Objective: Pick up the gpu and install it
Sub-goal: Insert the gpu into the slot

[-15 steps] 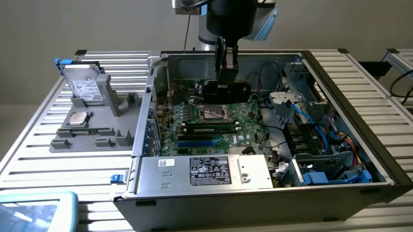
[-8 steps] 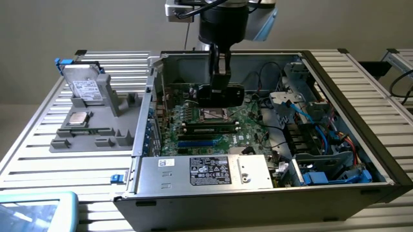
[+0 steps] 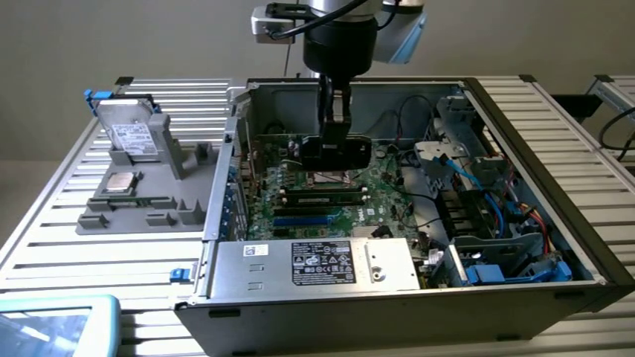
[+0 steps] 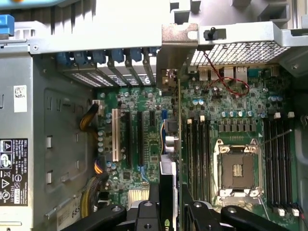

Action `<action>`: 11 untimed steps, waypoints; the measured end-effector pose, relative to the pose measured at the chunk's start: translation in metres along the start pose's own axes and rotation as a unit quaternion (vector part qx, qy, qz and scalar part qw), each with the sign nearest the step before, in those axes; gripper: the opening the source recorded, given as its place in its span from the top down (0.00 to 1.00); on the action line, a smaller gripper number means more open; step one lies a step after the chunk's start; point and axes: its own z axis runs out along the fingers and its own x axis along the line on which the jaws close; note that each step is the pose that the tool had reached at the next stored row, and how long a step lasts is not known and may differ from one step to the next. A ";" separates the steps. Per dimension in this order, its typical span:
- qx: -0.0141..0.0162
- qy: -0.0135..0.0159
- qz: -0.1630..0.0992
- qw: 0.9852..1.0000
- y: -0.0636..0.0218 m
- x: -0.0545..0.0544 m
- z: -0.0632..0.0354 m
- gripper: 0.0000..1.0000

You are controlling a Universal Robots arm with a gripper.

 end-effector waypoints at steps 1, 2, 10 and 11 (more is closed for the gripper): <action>0.000 0.000 -0.001 1.000 0.0000 0.000 0.0012 0.73; -0.001 0.001 -0.002 1.000 0.0000 0.000 0.0021 0.73; -0.005 0.003 -0.010 1.000 0.0008 -0.001 0.0141 0.73; -0.005 0.003 -0.010 1.000 0.0008 -0.001 0.0158 0.73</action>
